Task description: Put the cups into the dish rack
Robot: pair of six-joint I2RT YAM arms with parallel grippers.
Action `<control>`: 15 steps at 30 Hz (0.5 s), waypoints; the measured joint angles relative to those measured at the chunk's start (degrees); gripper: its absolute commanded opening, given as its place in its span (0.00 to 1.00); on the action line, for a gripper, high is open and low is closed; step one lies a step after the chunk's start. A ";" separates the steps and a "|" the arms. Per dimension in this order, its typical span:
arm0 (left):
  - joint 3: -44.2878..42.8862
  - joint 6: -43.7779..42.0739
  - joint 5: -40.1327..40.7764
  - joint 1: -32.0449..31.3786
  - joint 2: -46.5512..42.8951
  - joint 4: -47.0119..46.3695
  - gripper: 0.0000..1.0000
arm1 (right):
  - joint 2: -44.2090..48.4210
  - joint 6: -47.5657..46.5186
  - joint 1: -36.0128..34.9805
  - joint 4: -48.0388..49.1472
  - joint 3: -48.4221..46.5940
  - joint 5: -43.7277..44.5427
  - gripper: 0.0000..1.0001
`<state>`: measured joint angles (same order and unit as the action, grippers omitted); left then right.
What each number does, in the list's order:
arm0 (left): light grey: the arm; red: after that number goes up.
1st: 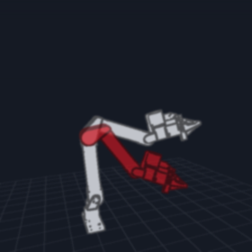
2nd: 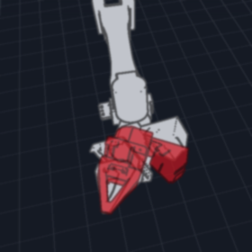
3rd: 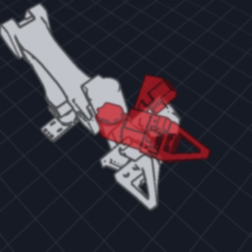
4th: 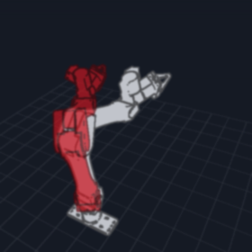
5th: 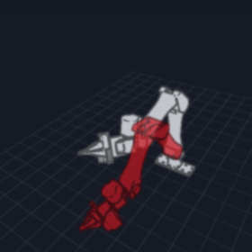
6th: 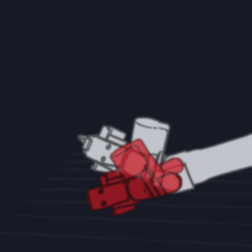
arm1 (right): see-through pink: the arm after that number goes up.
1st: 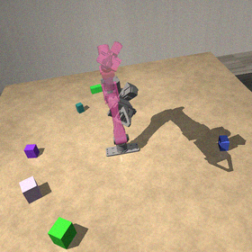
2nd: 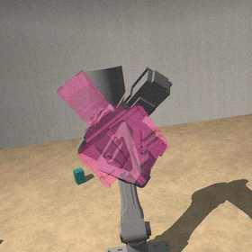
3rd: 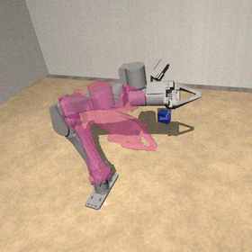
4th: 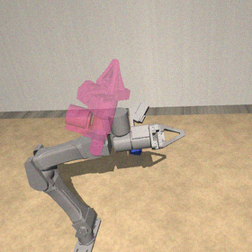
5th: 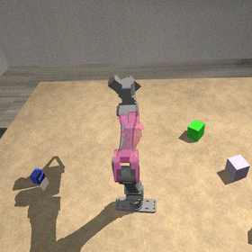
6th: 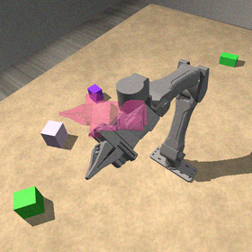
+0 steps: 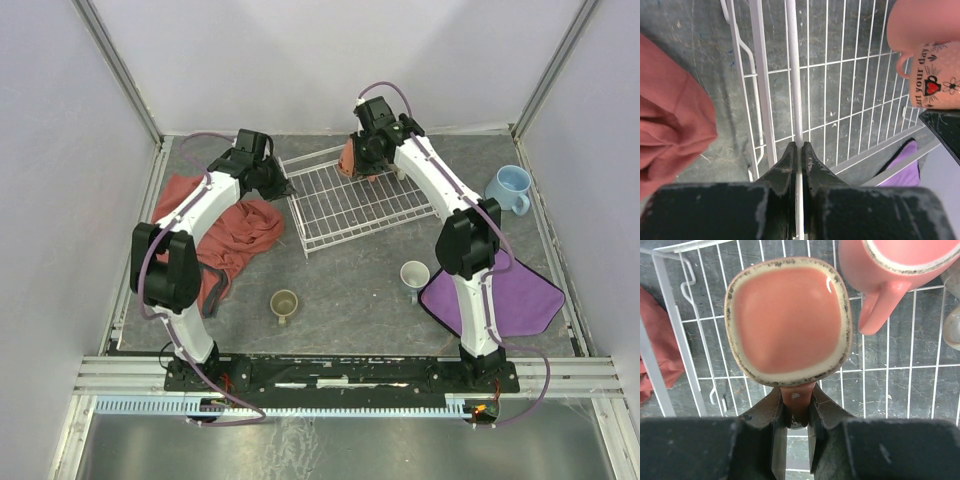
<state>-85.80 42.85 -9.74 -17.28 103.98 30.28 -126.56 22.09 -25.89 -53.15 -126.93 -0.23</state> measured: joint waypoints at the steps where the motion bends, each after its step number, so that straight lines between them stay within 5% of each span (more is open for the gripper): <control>1: 0.94 0.66 -0.48 -0.09 -0.61 -0.33 0.03 | 0.02 -0.37 -0.17 -0.04 0.35 0.59 0.01; 11: 6.49 5.14 -2.93 -1.49 -4.96 -0.44 0.04 | 0.00 -3.54 -2.23 0.17 0.96 5.81 0.01; 15: 6.91 5.79 -3.06 -1.86 -5.27 -0.44 0.22 | 0.00 -4.04 -3.37 1.60 2.27 7.39 0.01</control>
<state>-78.89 48.64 -12.80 -19.14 98.72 29.85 -126.56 18.04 -29.26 -51.55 -124.66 7.16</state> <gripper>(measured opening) 0.088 0.231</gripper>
